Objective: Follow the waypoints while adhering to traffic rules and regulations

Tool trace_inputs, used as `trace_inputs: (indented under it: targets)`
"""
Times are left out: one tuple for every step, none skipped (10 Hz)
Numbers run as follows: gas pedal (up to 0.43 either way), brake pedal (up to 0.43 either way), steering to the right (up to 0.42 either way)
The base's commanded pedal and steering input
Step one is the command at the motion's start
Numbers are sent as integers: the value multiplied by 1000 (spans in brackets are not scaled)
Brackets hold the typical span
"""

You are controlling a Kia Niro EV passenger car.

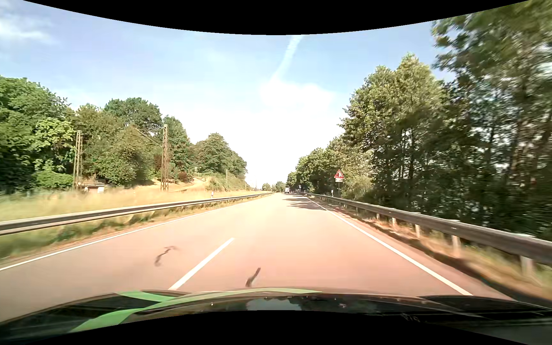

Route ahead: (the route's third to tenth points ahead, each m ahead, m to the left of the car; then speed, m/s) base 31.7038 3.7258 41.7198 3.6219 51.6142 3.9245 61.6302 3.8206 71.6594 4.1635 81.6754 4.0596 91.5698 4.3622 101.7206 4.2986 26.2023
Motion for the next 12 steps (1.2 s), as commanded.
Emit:
trace_inputs:
  targets:
    - [240, 0, -1]
    - [228, 0, -1]
    - [228, 0, -1]
    - [228, 0, -1]
    - [220, 0, -1]
    - [220, 0, -1]
    - [220, 0, -1]
    - [220, 0, -1]
    - [220, 0, -1]
    - [209, 0, -1]
    - [197, 0, -1]
    - [189, 0, -1]
